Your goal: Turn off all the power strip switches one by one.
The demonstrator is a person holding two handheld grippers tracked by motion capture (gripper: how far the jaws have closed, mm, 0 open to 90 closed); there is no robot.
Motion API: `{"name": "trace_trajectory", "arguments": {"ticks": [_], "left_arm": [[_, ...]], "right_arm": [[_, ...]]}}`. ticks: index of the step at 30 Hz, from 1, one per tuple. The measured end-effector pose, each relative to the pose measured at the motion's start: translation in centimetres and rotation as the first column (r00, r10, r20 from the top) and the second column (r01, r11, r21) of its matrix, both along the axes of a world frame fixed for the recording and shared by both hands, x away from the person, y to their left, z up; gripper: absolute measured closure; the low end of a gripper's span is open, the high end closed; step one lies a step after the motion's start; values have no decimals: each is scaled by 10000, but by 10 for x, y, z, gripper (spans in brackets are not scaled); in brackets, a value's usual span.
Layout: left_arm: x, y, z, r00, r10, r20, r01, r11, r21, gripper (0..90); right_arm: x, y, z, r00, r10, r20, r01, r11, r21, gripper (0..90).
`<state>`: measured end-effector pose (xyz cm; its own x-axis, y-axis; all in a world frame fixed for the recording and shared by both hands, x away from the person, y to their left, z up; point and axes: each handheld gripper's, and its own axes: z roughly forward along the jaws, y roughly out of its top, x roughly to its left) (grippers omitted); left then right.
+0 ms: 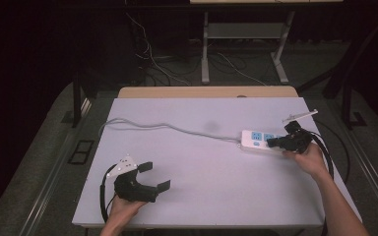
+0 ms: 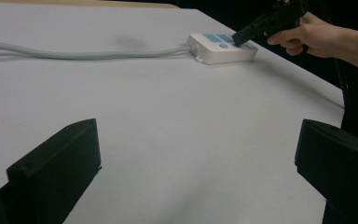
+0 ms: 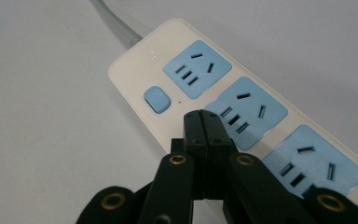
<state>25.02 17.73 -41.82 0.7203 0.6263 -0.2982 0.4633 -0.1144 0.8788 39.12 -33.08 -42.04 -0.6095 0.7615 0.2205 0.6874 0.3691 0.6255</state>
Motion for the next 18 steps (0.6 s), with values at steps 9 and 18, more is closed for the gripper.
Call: {"name": "trace_trajectory", "arguments": {"ticks": [9,18], "left_arm": [[1,-3,0,10000,-15,26,15,10000,81,0],[1,-2,-1,10000,-7,-26,7,9999,117,0]], "right_arm": [[-4,-2,-4,9998,-23,216,18,9997,250,900],[-4,-3,-4,9998,-51,204,45,9995,311,900]]}}
